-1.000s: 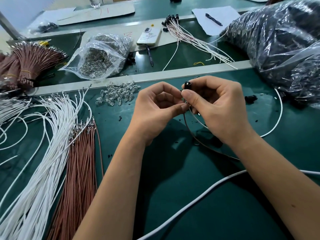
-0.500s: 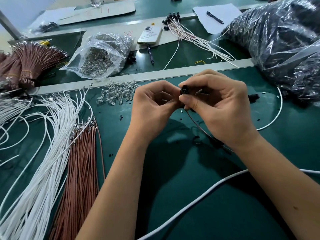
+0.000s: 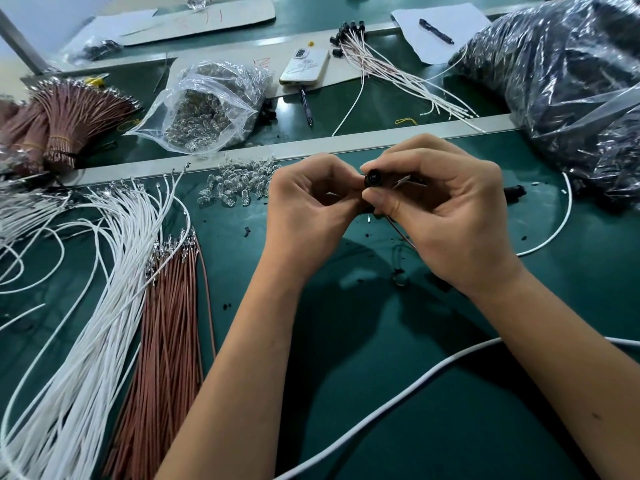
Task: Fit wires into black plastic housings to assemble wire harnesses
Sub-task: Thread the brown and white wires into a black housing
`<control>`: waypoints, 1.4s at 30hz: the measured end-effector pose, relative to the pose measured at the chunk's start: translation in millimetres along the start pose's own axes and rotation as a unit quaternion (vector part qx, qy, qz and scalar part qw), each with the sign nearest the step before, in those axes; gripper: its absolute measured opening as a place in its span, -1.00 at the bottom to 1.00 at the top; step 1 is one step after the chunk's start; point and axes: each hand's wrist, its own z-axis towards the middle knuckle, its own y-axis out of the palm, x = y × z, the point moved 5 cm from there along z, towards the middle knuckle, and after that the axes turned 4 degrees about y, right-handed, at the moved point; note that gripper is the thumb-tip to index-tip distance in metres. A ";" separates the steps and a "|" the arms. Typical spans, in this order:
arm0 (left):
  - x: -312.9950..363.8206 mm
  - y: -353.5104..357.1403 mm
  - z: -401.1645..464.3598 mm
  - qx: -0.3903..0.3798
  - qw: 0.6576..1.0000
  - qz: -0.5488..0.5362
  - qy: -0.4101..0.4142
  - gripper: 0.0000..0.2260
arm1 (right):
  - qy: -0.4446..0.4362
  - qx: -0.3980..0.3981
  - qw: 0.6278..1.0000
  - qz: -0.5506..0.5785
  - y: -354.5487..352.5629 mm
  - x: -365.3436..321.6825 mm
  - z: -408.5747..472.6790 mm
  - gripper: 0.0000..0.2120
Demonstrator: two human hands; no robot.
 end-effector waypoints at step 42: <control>-3.4 -1.4 2.0 -0.016 0.999 0.012 0.031 -0.84 | -0.019 0.005 0.998 -0.055 -0.9 -9.8 -1.8 -0.83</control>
